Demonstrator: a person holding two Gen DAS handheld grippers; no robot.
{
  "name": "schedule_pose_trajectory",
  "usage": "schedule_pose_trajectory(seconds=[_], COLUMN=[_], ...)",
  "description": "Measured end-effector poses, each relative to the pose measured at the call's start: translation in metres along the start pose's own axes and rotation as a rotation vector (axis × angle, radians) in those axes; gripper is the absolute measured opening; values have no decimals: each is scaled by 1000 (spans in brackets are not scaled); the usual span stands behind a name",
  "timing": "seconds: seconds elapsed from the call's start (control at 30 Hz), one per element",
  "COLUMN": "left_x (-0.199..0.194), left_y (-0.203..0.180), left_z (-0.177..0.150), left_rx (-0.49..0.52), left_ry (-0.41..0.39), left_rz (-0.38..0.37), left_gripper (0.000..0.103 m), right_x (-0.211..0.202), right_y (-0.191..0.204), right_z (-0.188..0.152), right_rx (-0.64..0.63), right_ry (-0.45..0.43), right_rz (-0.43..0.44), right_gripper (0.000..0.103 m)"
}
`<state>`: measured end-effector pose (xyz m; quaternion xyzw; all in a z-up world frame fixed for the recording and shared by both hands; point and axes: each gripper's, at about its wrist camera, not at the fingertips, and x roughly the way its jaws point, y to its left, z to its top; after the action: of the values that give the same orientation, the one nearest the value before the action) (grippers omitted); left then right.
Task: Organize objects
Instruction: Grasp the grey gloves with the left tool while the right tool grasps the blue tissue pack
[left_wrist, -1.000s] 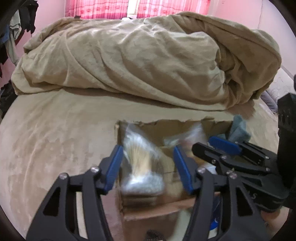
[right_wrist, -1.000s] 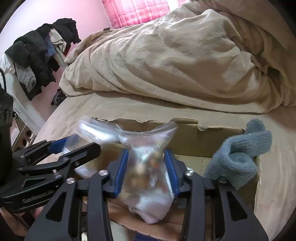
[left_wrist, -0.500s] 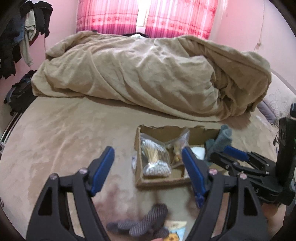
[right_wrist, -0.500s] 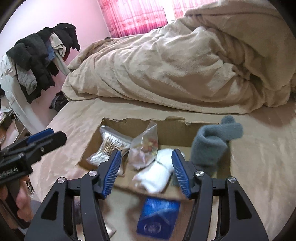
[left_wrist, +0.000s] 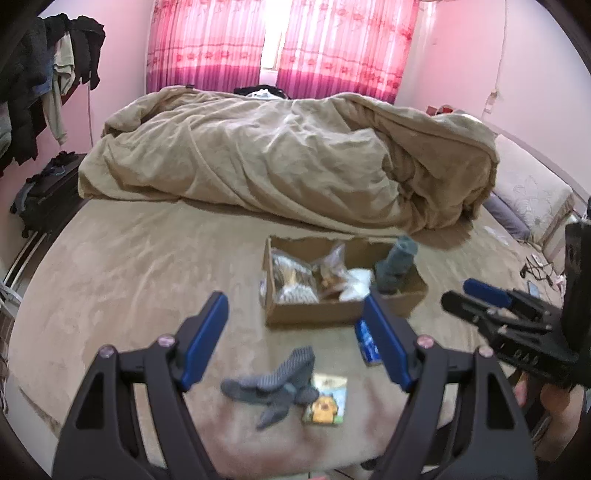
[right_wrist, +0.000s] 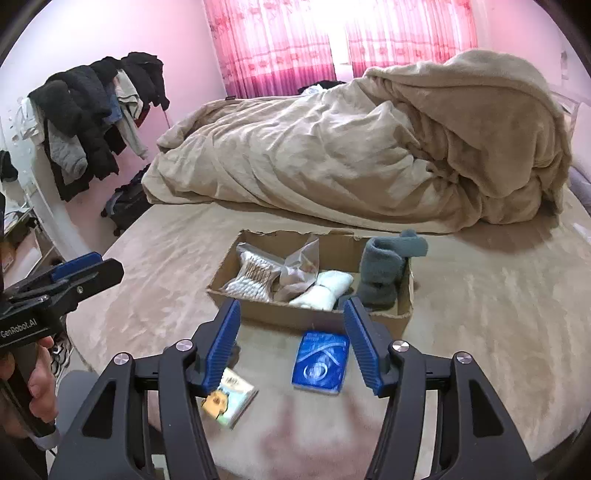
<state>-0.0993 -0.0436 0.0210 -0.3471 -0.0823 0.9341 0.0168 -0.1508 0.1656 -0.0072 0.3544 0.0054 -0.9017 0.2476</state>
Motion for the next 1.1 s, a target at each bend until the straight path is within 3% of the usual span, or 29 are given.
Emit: schedule_pose_trajectory(seconds=[0.13, 0.3, 0.53, 1.1], left_x=[-11, 1, 23, 86], left_y=[2, 6, 11, 21], left_z=[-23, -55, -90, -107], left_rx=[-2, -22, -28, 27], left_ry=[21, 81, 150, 237], left_rz=[-10, -9, 6, 17], left_gripper=[77, 77, 77, 77], right_x=[-15, -27, -11, 43], right_y=[3, 5, 11, -8], right_z=[-9, -25, -49, -76], right_rx=[7, 11, -30, -13], right_ry=[3, 8, 76, 160], right_rz=[-3, -9, -12, -27], right_gripper=[62, 69, 70, 70])
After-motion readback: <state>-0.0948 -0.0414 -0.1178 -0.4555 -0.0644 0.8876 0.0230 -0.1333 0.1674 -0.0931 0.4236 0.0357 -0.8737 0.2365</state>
